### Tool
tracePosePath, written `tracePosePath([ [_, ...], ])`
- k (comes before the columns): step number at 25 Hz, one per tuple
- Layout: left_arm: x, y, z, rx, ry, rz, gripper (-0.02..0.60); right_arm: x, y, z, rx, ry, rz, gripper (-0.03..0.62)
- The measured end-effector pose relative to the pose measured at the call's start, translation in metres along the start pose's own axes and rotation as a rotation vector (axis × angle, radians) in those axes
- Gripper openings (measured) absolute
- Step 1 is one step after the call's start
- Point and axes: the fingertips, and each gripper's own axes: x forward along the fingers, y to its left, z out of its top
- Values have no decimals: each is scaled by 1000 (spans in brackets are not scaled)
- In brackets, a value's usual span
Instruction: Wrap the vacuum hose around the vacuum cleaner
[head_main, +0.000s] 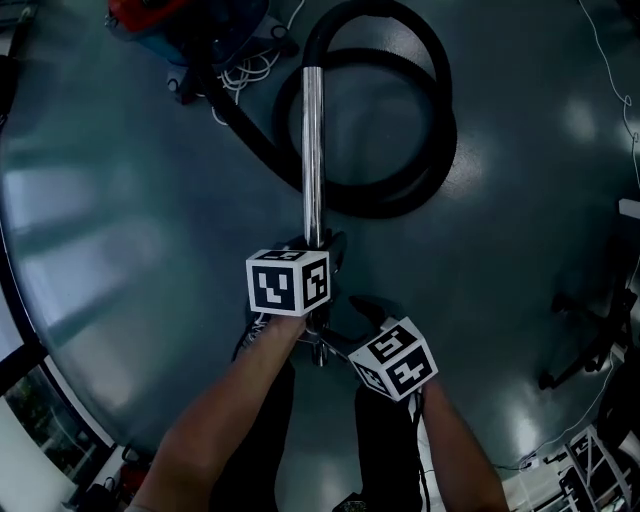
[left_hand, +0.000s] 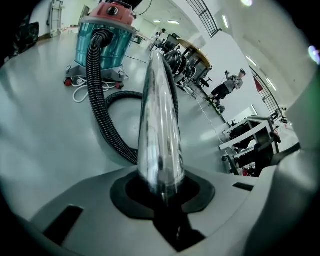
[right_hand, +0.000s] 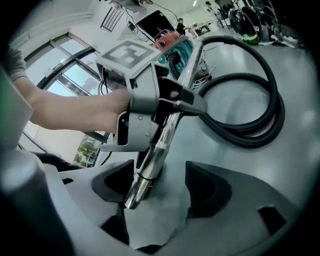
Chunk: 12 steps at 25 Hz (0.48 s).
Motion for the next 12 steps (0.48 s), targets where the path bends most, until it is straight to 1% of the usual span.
tracePosePath([
  [2, 12, 0, 2, -37, -23, -6, 97, 15, -6, -9, 0, 11, 21, 304],
  [5, 33, 0, 10, -90, -61, -16, 97, 36, -26, -19, -5, 11, 20, 304],
  [8, 53, -2, 18, -127, -94, -12, 97, 47, -49, -31, -11, 11, 30, 301],
  [10, 67, -4, 25, -138, -114, -16, 97, 47, -65, -32, 1, -16, 19, 222],
  [11, 72, -4, 27, -144, -124, -21, 97, 46, -72, -32, 8, -36, 7, 202],
  [12, 77, -5, 28, -152, -130, -29, 97, 45, -78, -32, 15, -55, -4, 198],
])
